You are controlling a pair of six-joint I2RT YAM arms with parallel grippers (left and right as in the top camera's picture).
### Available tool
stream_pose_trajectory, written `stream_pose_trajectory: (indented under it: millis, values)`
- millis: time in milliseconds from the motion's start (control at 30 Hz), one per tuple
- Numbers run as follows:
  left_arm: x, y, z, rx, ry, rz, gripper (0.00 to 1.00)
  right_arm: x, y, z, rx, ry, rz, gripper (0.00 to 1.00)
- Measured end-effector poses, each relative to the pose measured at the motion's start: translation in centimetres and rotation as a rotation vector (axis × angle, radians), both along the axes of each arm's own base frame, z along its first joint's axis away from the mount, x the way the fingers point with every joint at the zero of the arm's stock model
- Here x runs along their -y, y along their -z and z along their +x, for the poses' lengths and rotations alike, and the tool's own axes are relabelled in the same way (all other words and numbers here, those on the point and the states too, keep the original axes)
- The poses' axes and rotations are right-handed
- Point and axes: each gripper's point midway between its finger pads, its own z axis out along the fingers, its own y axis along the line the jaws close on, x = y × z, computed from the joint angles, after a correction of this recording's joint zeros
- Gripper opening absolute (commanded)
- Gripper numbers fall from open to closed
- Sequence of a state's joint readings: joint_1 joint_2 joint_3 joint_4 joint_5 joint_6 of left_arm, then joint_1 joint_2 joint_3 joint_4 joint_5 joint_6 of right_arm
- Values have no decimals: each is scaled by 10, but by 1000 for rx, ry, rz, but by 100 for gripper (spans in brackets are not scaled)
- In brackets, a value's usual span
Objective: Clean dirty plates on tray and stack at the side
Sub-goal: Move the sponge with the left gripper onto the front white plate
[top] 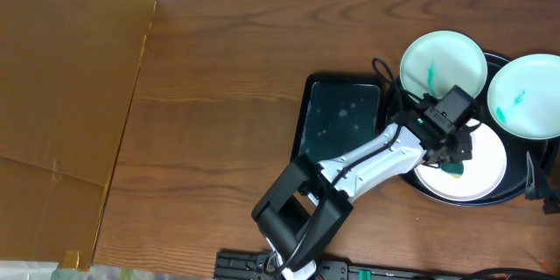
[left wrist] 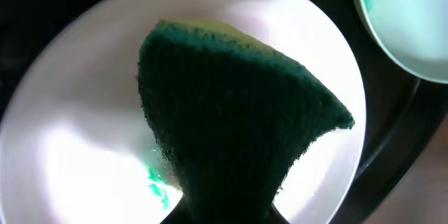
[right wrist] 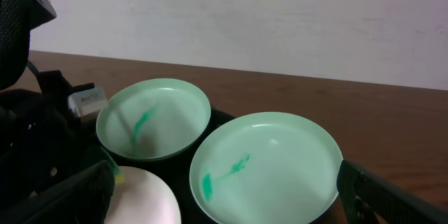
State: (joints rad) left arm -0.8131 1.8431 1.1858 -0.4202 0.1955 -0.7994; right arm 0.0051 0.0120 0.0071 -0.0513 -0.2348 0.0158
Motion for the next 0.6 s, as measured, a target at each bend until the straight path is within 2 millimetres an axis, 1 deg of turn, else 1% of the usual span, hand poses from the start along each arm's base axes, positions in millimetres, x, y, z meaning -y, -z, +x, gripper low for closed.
stream_pose_trajectory:
  millis: [33,167,300,367,500,600]
  values:
    - [2,0,-2,3,5,1,29,0,0,0,0,0,0,99]
    - [12,-1,-11,17,26,3,42,0,0,0,0,0,0,99]
    - [13,0,-14,41,32,30,43,0,0,0,0,0,0,99]
    - [12,1,-13,52,32,39,48,0,0,0,0,0,0,99]
    - [8,1,-8,65,21,51,52,0,0,0,0,0,0,99]
    - [7,-1,-6,68,18,49,60,0,0,0,0,0,0,99]
